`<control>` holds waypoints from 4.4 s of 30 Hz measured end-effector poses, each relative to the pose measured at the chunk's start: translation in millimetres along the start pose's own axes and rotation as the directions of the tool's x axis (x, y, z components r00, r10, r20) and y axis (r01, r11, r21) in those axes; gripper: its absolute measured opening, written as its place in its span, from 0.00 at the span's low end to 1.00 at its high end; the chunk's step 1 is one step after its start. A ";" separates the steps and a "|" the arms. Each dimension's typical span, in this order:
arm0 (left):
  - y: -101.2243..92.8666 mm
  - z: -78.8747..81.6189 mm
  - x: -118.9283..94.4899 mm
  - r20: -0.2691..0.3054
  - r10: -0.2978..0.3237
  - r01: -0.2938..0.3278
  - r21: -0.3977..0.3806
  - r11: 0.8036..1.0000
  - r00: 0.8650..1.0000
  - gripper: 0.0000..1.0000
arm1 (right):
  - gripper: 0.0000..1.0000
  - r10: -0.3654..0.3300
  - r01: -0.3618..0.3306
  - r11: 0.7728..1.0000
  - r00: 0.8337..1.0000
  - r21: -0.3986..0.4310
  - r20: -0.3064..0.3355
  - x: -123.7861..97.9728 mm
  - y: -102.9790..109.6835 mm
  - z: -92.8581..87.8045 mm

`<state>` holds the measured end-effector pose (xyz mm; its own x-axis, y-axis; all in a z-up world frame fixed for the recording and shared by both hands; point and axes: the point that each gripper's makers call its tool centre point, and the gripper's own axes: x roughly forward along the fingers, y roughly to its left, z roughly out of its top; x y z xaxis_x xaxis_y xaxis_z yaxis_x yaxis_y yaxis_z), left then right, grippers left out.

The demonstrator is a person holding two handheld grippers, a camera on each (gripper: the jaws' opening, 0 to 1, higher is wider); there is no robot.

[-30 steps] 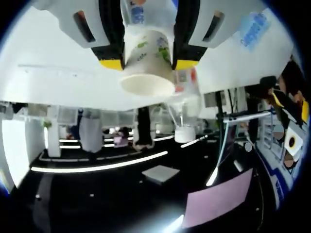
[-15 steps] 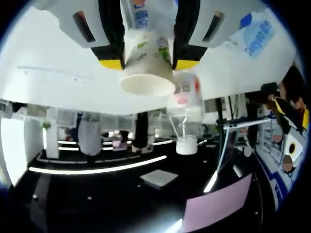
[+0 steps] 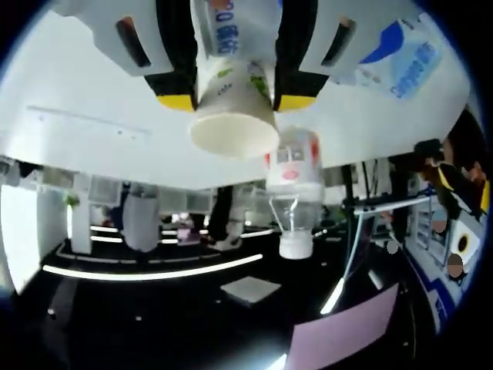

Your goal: Arrange the tabletop items into an orderly group along one side of the table until the central work area is clear of visible clutter.

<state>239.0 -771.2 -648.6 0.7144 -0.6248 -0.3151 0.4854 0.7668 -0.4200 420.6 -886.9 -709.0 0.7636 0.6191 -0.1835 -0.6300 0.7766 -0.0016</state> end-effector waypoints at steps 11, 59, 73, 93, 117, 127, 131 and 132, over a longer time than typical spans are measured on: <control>0.7 3.4 -0.9 0.011 0.006 -0.006 0.001 1.000 1.000 0.46 | 0.37 -0.011 0.011 1.000 1.000 0.003 -0.017 -2.2 1.0 -1.3; 7.7 4.1 -14.9 0.003 0.041 -0.041 0.010 0.999 0.999 0.51 | 0.88 -0.018 0.025 0.998 0.992 0.060 -0.125 -46.3 10.0 -3.3; -5.0 11.2 -16.8 0.007 0.005 -0.005 0.034 0.999 1.000 0.52 | 0.88 -0.033 0.038 0.999 0.988 0.026 -0.149 -79.2 18.3 7.4; -23.0 16.5 -22.2 0.038 -0.029 0.028 0.039 0.999 0.999 0.52 | 0.87 -0.080 0.082 0.997 0.985 0.003 -0.151 -124.9 22.5 24.3; -28.4 5.3 -22.5 0.047 -0.044 0.044 -0.004 0.999 0.998 0.53 | 0.86 -0.084 0.083 0.996 0.981 -0.015 -0.172 -153.9 40.6 25.0; -23.3 -6.1 -19.1 -0.001 -0.031 0.031 -0.016 0.999 1.000 0.53 | 0.85 -0.105 0.100 0.994 0.979 -0.037 -0.177 -173.9 46.5 30.5; -21.4 -15.9 -18.7 -0.029 -0.025 0.025 -0.014 1.000 0.999 0.53 | 0.84 -0.116 0.116 0.993 0.979 -0.010 -0.167 -182.3 47.3 33.6; -20.7 -18.7 -18.1 -0.037 -0.025 0.025 -0.008 1.000 0.999 0.53 | 0.84 -0.121 0.123 0.992 0.979 0.000 -0.166 -183.3 46.4 33.4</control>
<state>206.6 -778.5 -650.1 0.6828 -0.6489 -0.3357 0.4987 0.7497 -0.4349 256.1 -960.4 -642.6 0.8000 0.4923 -0.3429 -0.5315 0.8467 -0.0246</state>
